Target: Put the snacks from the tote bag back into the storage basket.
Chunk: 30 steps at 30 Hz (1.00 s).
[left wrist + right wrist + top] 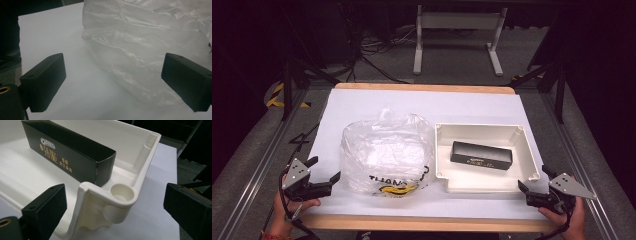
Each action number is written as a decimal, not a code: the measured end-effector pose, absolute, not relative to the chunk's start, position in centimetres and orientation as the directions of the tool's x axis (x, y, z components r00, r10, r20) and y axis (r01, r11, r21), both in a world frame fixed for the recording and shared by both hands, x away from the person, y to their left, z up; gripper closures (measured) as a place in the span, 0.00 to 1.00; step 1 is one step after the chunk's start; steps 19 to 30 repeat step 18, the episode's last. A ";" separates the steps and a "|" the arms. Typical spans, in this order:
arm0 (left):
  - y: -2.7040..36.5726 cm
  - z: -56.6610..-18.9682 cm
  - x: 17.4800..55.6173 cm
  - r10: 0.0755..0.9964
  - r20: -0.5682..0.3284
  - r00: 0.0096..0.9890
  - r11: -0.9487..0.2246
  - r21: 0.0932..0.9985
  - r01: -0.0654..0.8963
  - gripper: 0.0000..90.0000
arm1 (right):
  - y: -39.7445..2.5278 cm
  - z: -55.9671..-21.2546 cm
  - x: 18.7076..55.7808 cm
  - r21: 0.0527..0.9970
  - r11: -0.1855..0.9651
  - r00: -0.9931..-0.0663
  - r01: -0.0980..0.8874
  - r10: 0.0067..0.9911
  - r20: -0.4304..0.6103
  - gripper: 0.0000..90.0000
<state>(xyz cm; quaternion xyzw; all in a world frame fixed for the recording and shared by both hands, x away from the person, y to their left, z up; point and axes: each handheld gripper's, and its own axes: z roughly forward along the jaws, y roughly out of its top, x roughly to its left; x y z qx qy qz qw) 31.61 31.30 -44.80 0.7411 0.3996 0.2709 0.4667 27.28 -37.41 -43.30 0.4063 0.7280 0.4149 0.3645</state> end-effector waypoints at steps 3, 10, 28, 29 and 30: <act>31.2 -44.8 31.7 0.844 0.027 0.536 -0.246 0.907 0.342 0.07 | -37.4 -43.3 27.3 0.900 0.324 -0.405 0.291 0.894 -0.191 0.06; 31.1 -44.8 31.8 0.848 0.027 0.529 -0.241 0.909 0.341 0.07 | -37.4 -43.5 27.4 0.895 0.329 -0.406 0.302 0.893 -0.192 0.06; 31.0 -44.8 31.8 0.848 0.027 0.530 -0.241 0.909 0.341 0.07 | -37.3 -43.3 27.4 0.898 0.323 -0.405 0.297 0.895 -0.188 0.06; 31.0 -44.8 31.8 0.848 0.027 0.530 -0.241 0.909 0.341 0.07 | -37.3 -43.3 27.4 0.898 0.323 -0.405 0.297 0.895 -0.188 0.06; 31.0 -44.8 31.8 0.848 0.027 0.530 -0.241 0.909 0.341 0.07 | -37.3 -43.3 27.4 0.898 0.323 -0.405 0.297 0.895 -0.188 0.06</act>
